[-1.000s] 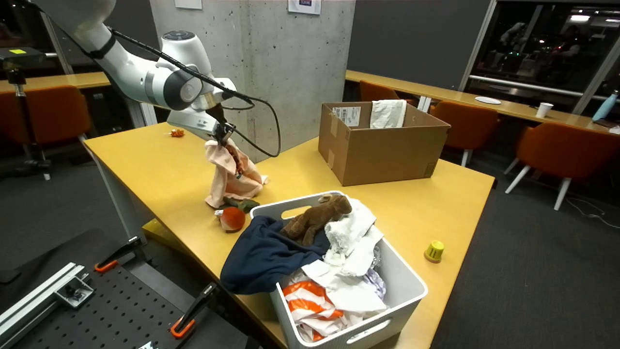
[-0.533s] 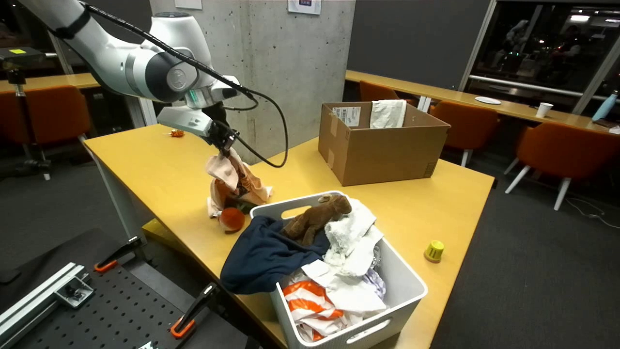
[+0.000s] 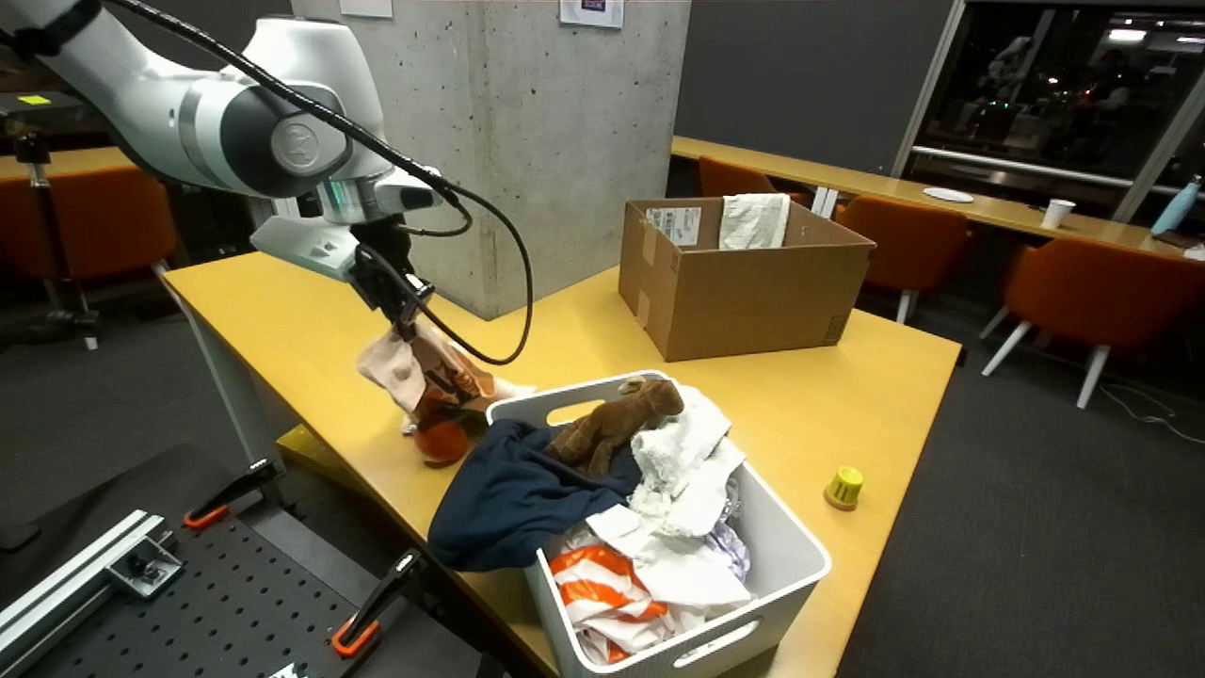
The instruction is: Put the peach t-shirt over the radish then wrap the radish in the t-shirt and put the t-shirt in the white storage container.
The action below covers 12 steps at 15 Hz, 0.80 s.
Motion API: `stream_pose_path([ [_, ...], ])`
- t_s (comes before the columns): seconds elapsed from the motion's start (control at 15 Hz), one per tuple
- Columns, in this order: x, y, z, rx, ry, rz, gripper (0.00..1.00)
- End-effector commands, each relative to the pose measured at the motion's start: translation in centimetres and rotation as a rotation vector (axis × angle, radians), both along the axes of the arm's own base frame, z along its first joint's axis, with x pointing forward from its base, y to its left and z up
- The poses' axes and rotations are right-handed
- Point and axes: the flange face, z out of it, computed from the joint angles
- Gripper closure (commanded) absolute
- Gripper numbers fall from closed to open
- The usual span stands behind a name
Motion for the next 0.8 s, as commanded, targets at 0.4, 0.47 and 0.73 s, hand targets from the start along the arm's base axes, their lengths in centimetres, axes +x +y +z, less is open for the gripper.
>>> stream_pose_path([
  [0.4,-4.5,-1.4,-3.6,0.000,0.141,-0.105,0.39],
  [0.47,-4.7,-1.6,-3.4,0.004,0.141,-0.108,0.33],
  [0.73,-4.1,-1.7,-4.4,0.050,0.129,-0.118,0.03],
])
